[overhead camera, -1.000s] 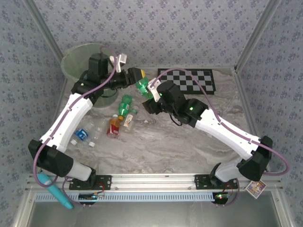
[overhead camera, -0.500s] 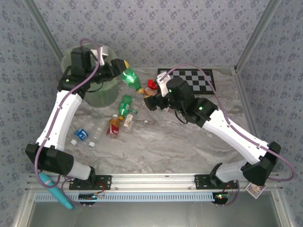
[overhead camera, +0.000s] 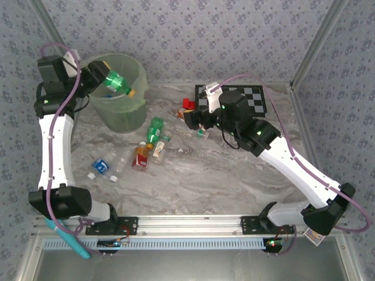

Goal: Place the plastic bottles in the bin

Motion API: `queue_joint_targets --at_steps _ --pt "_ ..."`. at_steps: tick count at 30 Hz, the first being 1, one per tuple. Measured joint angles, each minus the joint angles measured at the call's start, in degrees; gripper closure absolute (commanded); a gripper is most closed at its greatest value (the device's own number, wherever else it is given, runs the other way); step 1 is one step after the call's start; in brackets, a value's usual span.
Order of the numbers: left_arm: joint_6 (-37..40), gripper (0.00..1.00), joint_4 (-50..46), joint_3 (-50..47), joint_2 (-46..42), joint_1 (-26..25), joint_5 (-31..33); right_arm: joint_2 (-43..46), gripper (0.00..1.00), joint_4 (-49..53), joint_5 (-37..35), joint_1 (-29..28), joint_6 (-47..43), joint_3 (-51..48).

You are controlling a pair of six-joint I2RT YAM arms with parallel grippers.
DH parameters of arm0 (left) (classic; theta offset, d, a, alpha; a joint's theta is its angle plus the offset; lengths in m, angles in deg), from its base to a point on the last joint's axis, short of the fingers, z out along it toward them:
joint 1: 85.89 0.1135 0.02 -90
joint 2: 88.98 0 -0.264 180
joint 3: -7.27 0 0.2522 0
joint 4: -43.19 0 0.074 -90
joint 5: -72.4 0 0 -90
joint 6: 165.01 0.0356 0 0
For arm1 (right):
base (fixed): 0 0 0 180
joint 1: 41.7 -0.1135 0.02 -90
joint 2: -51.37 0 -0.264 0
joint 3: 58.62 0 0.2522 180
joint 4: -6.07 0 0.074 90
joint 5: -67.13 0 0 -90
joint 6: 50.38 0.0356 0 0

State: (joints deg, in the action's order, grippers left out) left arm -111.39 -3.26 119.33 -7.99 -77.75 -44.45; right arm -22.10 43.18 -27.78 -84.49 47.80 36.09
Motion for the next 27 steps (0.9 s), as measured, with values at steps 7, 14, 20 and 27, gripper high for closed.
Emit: queue_joint_targets --at_steps 7,14,20,27 --pt "8.41 0.44 -2.29 4.92 0.02 0.37 11.52 0.0 0.0 -0.09 1.77 0.94 0.0 0.0" --pt "17.14 0.44 -1.73 5.92 2.05 0.37 21.79 0.0 0.0 -0.52 2.8 1.57 0.04 0.0" --pt "22.95 0.44 -1.31 7.02 7.43 0.33 27.39 -0.02 0.0 -0.5 3.28 2.08 0.24 0.02" --pt "25.46 0.43 -0.94 7.15 13.2 0.31 29.07 -0.13 0.01 -0.48 3.5 2.23 0.22 1.16"
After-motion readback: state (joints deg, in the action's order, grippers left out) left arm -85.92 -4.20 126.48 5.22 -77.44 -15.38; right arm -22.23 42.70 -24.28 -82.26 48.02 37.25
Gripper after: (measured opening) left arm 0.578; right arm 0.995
